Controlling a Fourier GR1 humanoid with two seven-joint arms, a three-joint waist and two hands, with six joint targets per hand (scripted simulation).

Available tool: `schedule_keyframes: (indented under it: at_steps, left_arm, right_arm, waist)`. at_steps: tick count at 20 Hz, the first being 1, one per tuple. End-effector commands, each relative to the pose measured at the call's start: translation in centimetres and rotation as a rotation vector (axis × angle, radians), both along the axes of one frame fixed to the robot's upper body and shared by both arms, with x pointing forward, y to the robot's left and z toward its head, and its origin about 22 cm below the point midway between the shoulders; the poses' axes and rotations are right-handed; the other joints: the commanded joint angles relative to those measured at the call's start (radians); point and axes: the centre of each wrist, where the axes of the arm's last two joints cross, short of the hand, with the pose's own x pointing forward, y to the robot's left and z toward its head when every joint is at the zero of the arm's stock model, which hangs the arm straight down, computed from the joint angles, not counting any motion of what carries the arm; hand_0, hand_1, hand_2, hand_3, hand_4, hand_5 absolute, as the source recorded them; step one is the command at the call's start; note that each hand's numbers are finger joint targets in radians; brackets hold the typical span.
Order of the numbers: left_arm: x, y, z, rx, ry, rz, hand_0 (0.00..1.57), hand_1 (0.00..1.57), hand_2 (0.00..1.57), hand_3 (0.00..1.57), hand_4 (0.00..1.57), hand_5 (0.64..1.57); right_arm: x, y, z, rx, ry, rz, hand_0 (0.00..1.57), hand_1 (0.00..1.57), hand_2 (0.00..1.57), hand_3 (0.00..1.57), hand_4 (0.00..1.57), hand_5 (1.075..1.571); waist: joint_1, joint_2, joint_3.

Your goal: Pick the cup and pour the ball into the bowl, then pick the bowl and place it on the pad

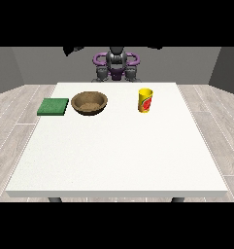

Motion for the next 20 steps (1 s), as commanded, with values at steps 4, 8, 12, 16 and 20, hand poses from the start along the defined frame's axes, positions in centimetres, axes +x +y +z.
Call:
schedule_keyframes:
  at_steps: [4,8,12,16,20]
  left_arm:
    - [-1.7,-2.1,2.0,-0.068,-0.148,-0.017,0.0,0.0,0.0,0.0,0.0,1.507]
    - [-1.1,-1.0,2.8,0.003,-0.168,-0.001,0.0,0.0,0.0,0.0,0.0,1.453]
    - [2.5,-2.0,3.9,0.018,-0.293,0.003,0.0,0.0,0.0,0.0,0.0,1.376]
    - [5.7,1.9,6.3,0.11,-0.395,0.041,0.0,0.0,0.0,0.0,0.0,1.296]
    - [7.6,4.6,4.1,0.148,-0.436,0.097,0.0,0.0,0.0,0.0,0.0,1.255]
  right_arm:
    - [0.7,-1.4,1.4,0.042,-0.147,-0.039,0.0,0.0,0.0,0.0,0.0,1.566]
    - [-0.7,2.7,0.1,0.041,-0.135,0.018,0.0,0.0,0.0,0.0,0.0,1.566]
    - [2.8,0.7,1.2,0.029,-0.231,0.069,0.0,0.0,0.0,0.0,0.0,1.563]
    - [4.7,0.1,2.2,0.037,-0.357,0.076,0.0,0.0,0.0,0.0,0.0,1.563]
    - [5.9,0.1,3.7,0.007,-0.411,0.123,0.0,0.0,0.0,0.0,0.0,1.56]
  waist:
    - [0.014,0.124,-0.0012]
    - [-0.024,0.144,-0.0013]
    - [-0.031,0.305,-0.001]
    - [-0.052,0.442,-0.0008]
    - [-0.085,0.522,-0.0017]
